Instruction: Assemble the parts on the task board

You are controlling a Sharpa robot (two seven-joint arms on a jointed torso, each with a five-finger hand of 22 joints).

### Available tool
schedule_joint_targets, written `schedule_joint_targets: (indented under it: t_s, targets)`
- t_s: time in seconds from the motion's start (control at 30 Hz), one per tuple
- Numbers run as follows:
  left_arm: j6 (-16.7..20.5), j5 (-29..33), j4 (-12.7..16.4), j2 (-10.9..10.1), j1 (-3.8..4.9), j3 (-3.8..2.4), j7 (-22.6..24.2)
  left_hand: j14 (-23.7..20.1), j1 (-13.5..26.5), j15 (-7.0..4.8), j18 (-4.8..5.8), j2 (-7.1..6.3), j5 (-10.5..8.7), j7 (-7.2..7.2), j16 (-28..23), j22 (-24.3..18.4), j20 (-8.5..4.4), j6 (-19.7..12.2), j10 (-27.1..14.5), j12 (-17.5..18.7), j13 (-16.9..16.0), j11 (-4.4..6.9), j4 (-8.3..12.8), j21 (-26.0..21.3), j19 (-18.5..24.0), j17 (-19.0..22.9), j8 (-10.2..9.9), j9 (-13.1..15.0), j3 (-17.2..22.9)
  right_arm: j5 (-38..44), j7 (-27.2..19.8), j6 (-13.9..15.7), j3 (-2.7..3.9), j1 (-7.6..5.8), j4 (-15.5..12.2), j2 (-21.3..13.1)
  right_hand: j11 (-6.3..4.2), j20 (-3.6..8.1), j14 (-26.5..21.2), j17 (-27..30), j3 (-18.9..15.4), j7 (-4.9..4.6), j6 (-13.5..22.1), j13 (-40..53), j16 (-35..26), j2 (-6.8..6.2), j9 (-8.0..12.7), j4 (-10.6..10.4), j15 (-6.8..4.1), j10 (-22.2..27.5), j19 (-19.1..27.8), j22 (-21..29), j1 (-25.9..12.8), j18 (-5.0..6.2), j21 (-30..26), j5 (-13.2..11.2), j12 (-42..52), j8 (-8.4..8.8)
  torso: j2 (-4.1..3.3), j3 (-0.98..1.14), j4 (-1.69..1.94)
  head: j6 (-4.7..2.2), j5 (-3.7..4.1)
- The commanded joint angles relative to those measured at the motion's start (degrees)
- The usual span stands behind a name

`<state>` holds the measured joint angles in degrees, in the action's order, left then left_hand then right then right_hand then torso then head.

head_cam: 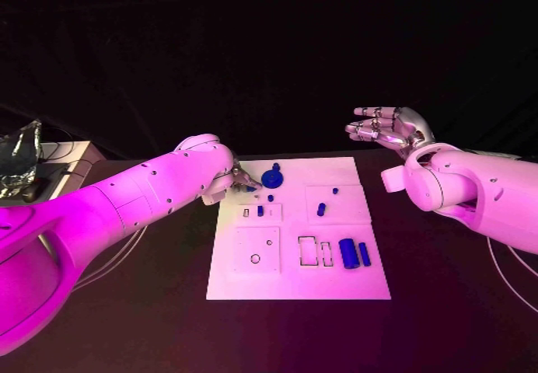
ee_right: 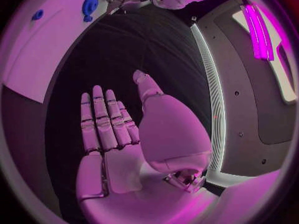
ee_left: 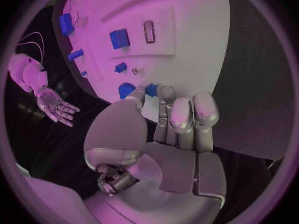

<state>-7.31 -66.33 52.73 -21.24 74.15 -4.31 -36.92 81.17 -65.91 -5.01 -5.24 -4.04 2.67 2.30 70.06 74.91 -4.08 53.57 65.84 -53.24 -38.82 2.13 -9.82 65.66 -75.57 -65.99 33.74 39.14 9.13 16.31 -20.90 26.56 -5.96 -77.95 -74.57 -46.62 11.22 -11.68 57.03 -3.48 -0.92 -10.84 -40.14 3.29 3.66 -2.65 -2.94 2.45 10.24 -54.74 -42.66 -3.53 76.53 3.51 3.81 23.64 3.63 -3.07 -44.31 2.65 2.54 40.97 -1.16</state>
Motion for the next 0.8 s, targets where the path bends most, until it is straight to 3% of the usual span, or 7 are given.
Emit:
schedule_joint_targets:
  t_s: [0.03, 0.2, 0.4, 0.53, 0.8]
  targets:
    - [-1.86, 0.96, 0.31, -0.48, -1.03, 0.61, -0.46, -0.19, -2.45, 0.28, 0.33, 0.35, 0.30, -0.15, -0.32, 4.85, 0.42, 0.13, -0.16, 0.28, 0.09, -0.15, 1.29, -0.54, 0.08, 0.20, -3.03, -1.74, 2.55, 0.20, -0.34, -1.14, 0.03, -0.03, -0.09, -0.05, 0.14, 0.27, 0.38, 0.06, -0.35, -3.18, -0.40, 0.01, -0.23, 0.33, -0.01, -0.03, 0.03, -0.41, 0.20, 0.07, -0.49, -0.05, -0.13, 0.20, -0.21, 0.23, -0.02, -0.01, 0.00, -0.09, -0.11]
    - [-1.04, 2.51, 1.23, -1.26, -1.05, 0.60, 0.24, -0.37, -3.43, 0.51, 0.27, 0.19, 0.20, 0.39, -0.56, 4.74, 0.48, 0.97, -0.61, 0.31, 0.14, -0.52, 3.76, -0.97, 0.32, 0.46, -6.20, -5.78, 8.39, 0.20, -0.36, -1.18, 0.03, -0.03, -0.03, -0.08, 0.14, 0.26, 0.36, 0.06, -0.36, -3.18, -0.41, 0.01, -0.24, 0.36, -0.02, -0.03, 0.03, -0.36, 0.29, 0.07, -0.50, -0.07, -0.14, 0.33, -0.21, 0.23, -0.02, -0.03, -0.01, -0.22, -0.13]
    - [-0.59, 4.75, 2.17, -2.30, -1.07, 0.58, 0.71, -0.82, -3.34, 0.73, 0.09, 1.25, 0.33, 0.92, -1.13, 4.59, 0.72, 0.70, -1.26, 0.27, 0.27, -0.76, 6.68, -1.57, 0.66, 1.13, -7.85, -8.43, 12.39, 0.20, -0.36, -1.20, 0.03, -0.03, 0.08, -0.18, 0.14, 0.27, 0.36, 0.06, -0.44, -3.18, -0.35, 0.00, -0.23, 0.38, -0.01, -0.07, 0.02, -0.29, 0.23, 0.06, -0.62, -0.08, -0.13, 0.42, -0.22, 0.24, 0.02, -0.06, 0.05, -0.20, -0.15]
    - [-0.87, 5.71, 2.80, -2.84, -1.08, 0.57, 0.80, -1.17, -2.96, 0.86, -0.11, 2.42, 0.31, 1.08, -1.49, 4.43, 0.93, 0.32, -1.65, 0.14, 0.35, -0.90, 7.88, -2.05, 0.95, 1.63, -7.86, -8.91, 13.34, 0.20, -0.36, -1.19, 0.03, -0.03, 0.16, -0.23, 0.14, 0.27, 0.36, 0.06, -0.44, -3.18, -0.35, 0.00, -0.23, 0.38, -0.01, -0.07, 0.02, -0.29, 0.23, 0.06, -0.62, -0.08, -0.13, 0.42, -0.22, 0.24, -0.01, -0.07, 0.03, -0.25, -0.29]
    - [-1.59, 7.25, 3.57, -3.55, -1.09, 0.56, 0.91, -1.52, -2.03, 1.02, -0.35, 2.93, 0.36, 1.31, -1.45, 4.41, 1.23, -0.40, -2.21, -0.30, 0.82, -1.07, 10.20, -2.47, 1.14, 2.23, -7.43, -9.98, 16.00, 0.20, -0.34, -1.22, 0.03, -0.02, 0.34, -0.29, 0.14, 0.28, 0.35, 0.06, -0.34, -3.18, -0.27, 0.01, -0.23, 0.40, -0.01, 0.08, 0.02, -0.35, 0.25, 0.06, -0.42, -0.09, -0.12, 0.35, -0.21, 0.24, -0.04, 0.00, -0.03, -0.26, -0.31]
